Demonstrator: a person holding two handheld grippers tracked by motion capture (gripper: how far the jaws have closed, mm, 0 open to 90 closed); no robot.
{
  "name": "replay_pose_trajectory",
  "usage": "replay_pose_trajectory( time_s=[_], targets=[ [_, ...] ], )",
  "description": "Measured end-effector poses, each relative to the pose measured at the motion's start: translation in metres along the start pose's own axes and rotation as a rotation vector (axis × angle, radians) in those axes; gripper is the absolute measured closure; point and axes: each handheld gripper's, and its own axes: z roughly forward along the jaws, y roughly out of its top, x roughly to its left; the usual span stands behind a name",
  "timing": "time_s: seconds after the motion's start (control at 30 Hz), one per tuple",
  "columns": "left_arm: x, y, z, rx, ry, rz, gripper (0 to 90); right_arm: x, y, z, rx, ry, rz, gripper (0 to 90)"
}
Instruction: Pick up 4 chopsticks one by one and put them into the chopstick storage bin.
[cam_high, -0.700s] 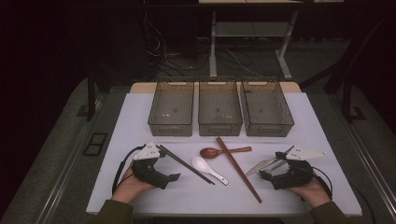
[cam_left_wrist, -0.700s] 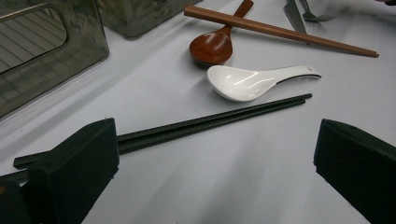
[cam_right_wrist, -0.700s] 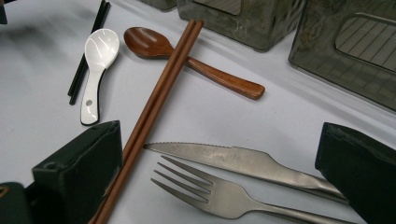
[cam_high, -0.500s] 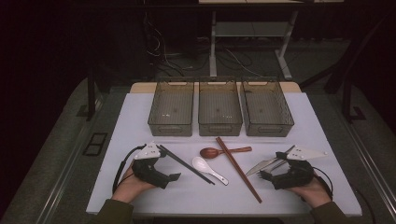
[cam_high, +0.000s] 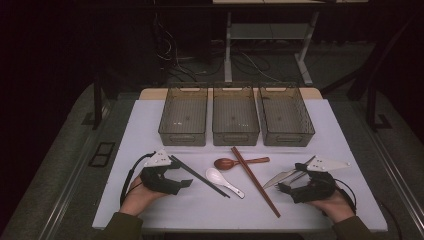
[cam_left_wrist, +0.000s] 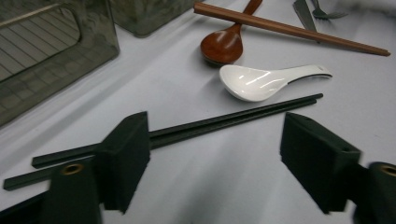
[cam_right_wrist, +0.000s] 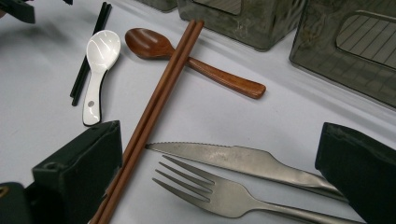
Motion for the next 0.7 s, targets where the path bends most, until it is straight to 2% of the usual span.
replay_pose_trajectory(
  time_s=[0.13, 0.3, 0.4, 0.57, 0.7],
  targets=[
    [0.004, 0.001, 0.001, -0.002, 0.016, -0.001, 37.6, 0.000, 0.000, 0.001, 0.002, 0.000, 0.003, 0.5],
    [0.016, 0.004, 0.005, 0.010, 0.029, -0.024, 48.9, 0.000, 0.000, 0.001, 0.008, 0.000, 0.009, 0.5],
    [0.020, 0.005, 0.006, 0.020, 0.043, -0.020, 55.2, -0.001, 0.000, 0.001, 0.009, 0.002, 0.008, 0.5],
    [0.028, 0.008, 0.007, 0.026, 0.075, -0.013, 70.6, -0.001, -0.001, 0.002, 0.011, 0.002, 0.006, 0.5],
    [0.041, 0.013, 0.011, 0.037, 0.109, -0.016, 80.8, -0.001, -0.001, 0.003, 0.016, -0.001, 0.011, 0.5]
  ],
)
